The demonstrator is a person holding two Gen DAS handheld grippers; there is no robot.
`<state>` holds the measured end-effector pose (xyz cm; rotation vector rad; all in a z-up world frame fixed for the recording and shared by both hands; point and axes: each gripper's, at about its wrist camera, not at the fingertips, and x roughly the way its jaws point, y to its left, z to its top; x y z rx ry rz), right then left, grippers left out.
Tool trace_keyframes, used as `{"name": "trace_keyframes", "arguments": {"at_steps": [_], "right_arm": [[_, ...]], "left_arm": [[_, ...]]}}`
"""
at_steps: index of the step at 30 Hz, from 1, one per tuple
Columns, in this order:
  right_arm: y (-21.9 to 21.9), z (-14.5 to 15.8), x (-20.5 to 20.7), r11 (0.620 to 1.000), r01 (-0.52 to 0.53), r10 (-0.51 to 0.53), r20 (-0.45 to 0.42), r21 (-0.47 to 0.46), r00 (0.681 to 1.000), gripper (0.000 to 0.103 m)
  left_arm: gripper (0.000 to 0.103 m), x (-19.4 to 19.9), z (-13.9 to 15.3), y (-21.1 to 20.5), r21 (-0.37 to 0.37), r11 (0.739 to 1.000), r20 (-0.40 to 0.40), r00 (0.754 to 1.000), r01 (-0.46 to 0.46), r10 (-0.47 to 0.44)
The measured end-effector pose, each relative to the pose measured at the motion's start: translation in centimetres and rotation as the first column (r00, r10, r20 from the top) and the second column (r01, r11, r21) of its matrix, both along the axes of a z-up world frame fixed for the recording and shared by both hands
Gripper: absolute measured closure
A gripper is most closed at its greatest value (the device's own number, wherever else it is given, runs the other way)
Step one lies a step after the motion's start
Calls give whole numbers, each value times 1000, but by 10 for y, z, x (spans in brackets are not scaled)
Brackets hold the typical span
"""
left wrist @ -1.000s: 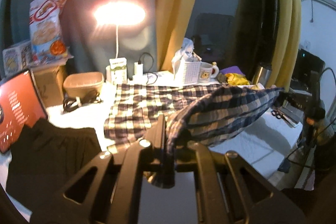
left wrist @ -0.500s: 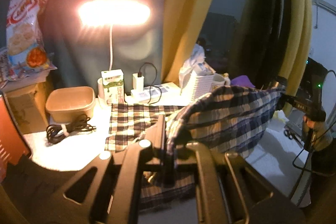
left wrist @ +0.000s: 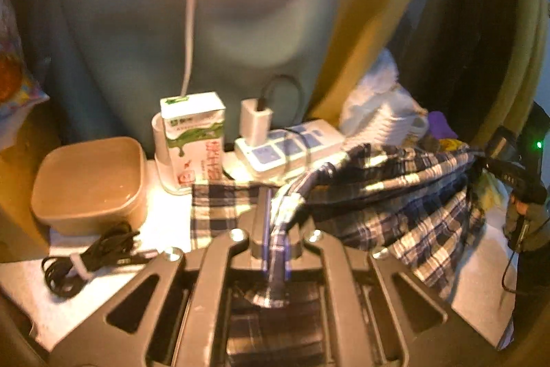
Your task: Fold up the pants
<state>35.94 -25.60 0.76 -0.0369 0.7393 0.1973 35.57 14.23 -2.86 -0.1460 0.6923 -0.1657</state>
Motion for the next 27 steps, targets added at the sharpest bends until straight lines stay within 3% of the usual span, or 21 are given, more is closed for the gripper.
{"name": "trace_keyframes", "arguments": {"at_steps": [7, 11, 12, 14, 16, 18, 22, 27], "right_arm": [[21, -32, 39, 998, 7, -12, -78, -61, 997, 89], [28, -38, 47, 994, 30, -37, -67, -109, 997, 73], [27, -38, 46, 993, 35, -43, -67, -112, 997, 67], [25, -36, 45, 992, 49, -56, -59, -117, 997, 50], [23, -32, 41, 991, 61, -67, -46, -120, 997, 41], [19, -25, 30, 991, 73, -77, -32, -112, 997, 39], [13, -13, 3, 992, 91, -93, -22, -85, 995, 39], [-3, -13, -35, 990, 141, -142, -54, -17, 988, 38]], "left_arm": [[90, 58, -39, 32, -65, 998, -123, 992, -24, 16], [83, 66, -43, 51, -120, 992, -153, 988, -37, 19], [77, 66, -42, 54, -121, 992, -154, 988, -41, 22], [63, 58, -32, 62, -103, 991, -121, 990, -80, 68], [58, 52, -20, 72, -117, 988, -86, 992, -105, 95], [56, 40, -9, 75, -111, 985, -59, 990, -134, 128], [50, 15, 4, 54, -57, 997, -53, 997, -61, 58], [40, -38, -16, 25, -85, 996, -106, 994, -30, 21]]}}
